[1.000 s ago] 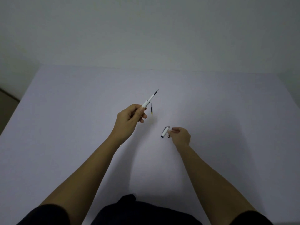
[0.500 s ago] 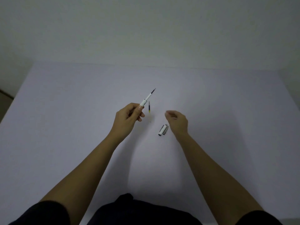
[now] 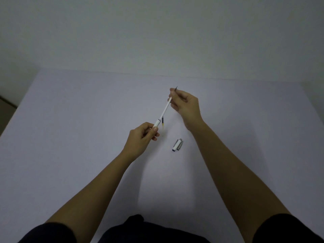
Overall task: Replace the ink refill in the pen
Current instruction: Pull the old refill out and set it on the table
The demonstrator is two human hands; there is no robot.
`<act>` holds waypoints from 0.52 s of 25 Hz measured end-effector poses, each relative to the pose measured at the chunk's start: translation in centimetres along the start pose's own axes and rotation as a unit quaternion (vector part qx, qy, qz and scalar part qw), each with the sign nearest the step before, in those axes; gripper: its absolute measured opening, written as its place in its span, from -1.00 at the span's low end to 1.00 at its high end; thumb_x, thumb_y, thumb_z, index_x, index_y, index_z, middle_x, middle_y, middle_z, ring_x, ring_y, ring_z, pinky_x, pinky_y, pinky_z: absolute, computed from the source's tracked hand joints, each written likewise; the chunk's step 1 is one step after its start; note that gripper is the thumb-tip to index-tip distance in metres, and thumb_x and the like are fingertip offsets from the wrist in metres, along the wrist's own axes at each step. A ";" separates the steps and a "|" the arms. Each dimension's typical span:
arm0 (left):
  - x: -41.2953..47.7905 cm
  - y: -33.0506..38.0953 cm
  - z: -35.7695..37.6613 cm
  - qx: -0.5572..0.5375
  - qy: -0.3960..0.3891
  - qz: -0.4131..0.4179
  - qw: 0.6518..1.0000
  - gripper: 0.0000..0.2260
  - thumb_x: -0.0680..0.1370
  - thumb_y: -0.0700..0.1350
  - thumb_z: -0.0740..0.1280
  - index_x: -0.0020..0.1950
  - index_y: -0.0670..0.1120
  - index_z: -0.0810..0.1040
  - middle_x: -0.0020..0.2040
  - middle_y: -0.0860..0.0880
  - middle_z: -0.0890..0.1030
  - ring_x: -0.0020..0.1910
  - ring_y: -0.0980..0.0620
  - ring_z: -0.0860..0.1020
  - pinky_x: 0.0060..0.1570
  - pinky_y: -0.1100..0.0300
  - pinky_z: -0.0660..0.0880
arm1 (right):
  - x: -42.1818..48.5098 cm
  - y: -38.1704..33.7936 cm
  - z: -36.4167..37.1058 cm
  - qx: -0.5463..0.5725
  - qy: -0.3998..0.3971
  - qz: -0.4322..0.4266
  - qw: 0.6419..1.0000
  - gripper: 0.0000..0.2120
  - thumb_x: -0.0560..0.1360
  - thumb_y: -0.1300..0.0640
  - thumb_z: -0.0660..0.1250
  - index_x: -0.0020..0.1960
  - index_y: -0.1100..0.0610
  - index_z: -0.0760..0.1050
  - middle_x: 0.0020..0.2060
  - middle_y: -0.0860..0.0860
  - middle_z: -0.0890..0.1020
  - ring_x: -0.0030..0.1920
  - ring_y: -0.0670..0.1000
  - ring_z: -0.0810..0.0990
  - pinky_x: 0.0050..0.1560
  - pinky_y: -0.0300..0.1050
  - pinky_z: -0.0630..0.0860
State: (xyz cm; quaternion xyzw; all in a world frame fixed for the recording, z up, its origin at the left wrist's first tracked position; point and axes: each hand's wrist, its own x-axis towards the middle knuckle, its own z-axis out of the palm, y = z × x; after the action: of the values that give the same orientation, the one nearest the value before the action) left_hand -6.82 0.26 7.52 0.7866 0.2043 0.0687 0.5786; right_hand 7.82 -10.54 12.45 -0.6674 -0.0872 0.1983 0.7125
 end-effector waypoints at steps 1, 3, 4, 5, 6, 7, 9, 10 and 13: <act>0.0 -0.4 -0.1 0.003 0.002 -0.009 1.000 -0.86 0.58 0.00 0.26 -0.05 -0.02 0.56 -0.19 0.10 0.68 -0.23 0.16 0.65 -0.04 0.11 0.58 | 0.8 0.3 -0.4 -0.012 0.027 0.005 1.000 -0.84 0.48 0.14 0.37 0.05 0.13 0.60 -0.15 0.01 0.65 -0.14 -0.10 0.65 -0.16 -0.33 0.57; 0.9 -1.0 -0.6 0.003 0.019 -0.022 1.000 -0.85 0.58 0.00 0.25 -0.04 -0.03 0.56 -0.20 0.11 0.68 -0.25 0.20 0.64 -0.07 0.16 0.57 | 2.5 1.9 -0.8 -0.085 0.068 0.024 0.994 -0.74 0.45 0.12 0.41 0.10 0.21 0.58 -0.12 0.09 0.66 -0.10 0.00 0.66 -0.10 -0.22 0.60; 1.5 -1.1 -0.8 0.001 0.031 -0.025 0.999 -0.86 0.58 0.00 0.24 -0.04 -0.03 0.55 -0.20 0.11 0.67 -0.26 0.21 0.63 -0.08 0.20 0.56 | 3.1 3.1 -1.0 -0.138 0.081 0.040 0.986 -0.71 0.44 0.11 0.42 0.09 0.23 0.58 -0.11 0.13 0.67 -0.11 0.04 0.66 -0.05 -0.14 0.62; 2.1 -1.0 -1.0 -0.002 0.043 -0.025 0.999 -0.86 0.58 0.00 0.24 -0.05 -0.02 0.54 -0.21 0.10 0.67 -0.27 0.22 0.63 -0.10 0.23 0.56 | 3.5 4.3 -1.2 -0.191 0.089 0.057 0.976 -0.71 0.42 0.10 0.44 0.06 0.24 0.58 -0.11 0.17 0.69 -0.11 0.08 0.67 0.01 -0.06 0.62; 2.8 -0.9 -1.2 -0.004 0.053 -0.022 0.998 -0.86 0.58 0.00 0.24 -0.05 -0.02 0.54 -0.21 0.10 0.67 -0.27 0.21 0.63 -0.11 0.26 0.56 | 3.8 5.6 -1.4 -0.236 0.092 0.071 0.965 -0.73 0.41 0.09 0.45 0.02 0.24 0.58 -0.10 0.19 0.69 -0.10 0.12 0.67 0.05 0.01 0.60; 3.5 -0.7 -1.3 -0.005 0.063 -0.019 0.998 -0.86 0.59 0.00 0.23 -0.05 -0.02 0.54 -0.21 0.10 0.67 -0.27 0.21 0.63 -0.13 0.30 0.56 | 4.1 6.8 -1.5 -0.272 0.091 0.083 0.954 -0.74 0.40 0.09 0.45 -0.02 0.25 0.58 -0.10 0.19 0.70 -0.08 0.14 0.67 0.07 0.02 0.59; 5.1 -0.6 -1.5 -0.008 0.074 -0.020 0.997 -0.85 0.59 0.01 0.23 -0.05 -0.02 0.53 -0.21 0.10 0.67 -0.27 0.22 0.63 -0.17 0.39 0.56 | 4.8 8.9 -1.6 -0.320 0.087 0.099 0.938 -0.75 0.40 0.09 0.46 -0.05 0.27 0.58 -0.10 0.19 0.69 -0.06 0.15 0.66 0.02 -0.07 0.56; 5.7 -0.6 -1.6 -0.008 0.075 -0.022 0.997 -0.85 0.59 0.01 0.22 -0.05 -0.02 0.53 -0.21 0.09 0.67 -0.28 0.23 0.63 -0.19 0.42 0.55 | 5.1 9.7 -1.5 -0.340 0.084 0.103 0.931 -0.75 0.40 0.10 0.45 -0.07 0.28 0.58 -0.09 0.20 0.69 -0.05 0.15 0.65 -0.02 -0.11 0.52; 7.1 -1.0 -1.7 -0.006 0.075 -0.031 0.997 -0.85 0.59 0.00 0.22 -0.03 -0.03 0.53 -0.20 0.09 0.66 -0.28 0.24 0.63 -0.17 0.41 0.55 | 5.8 11.5 -1.5 -0.387 0.070 0.104 0.913 -0.75 0.41 0.11 0.45 -0.08 0.30 0.57 -0.09 0.21 0.67 -0.04 0.16 0.62 -0.06 -0.12 0.47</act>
State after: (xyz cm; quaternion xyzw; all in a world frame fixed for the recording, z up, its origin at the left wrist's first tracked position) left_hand -1.22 4.83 6.24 0.7693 0.2708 0.1109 0.5680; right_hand 11.70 -9.24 0.20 -0.9085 -0.0372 0.1744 0.3780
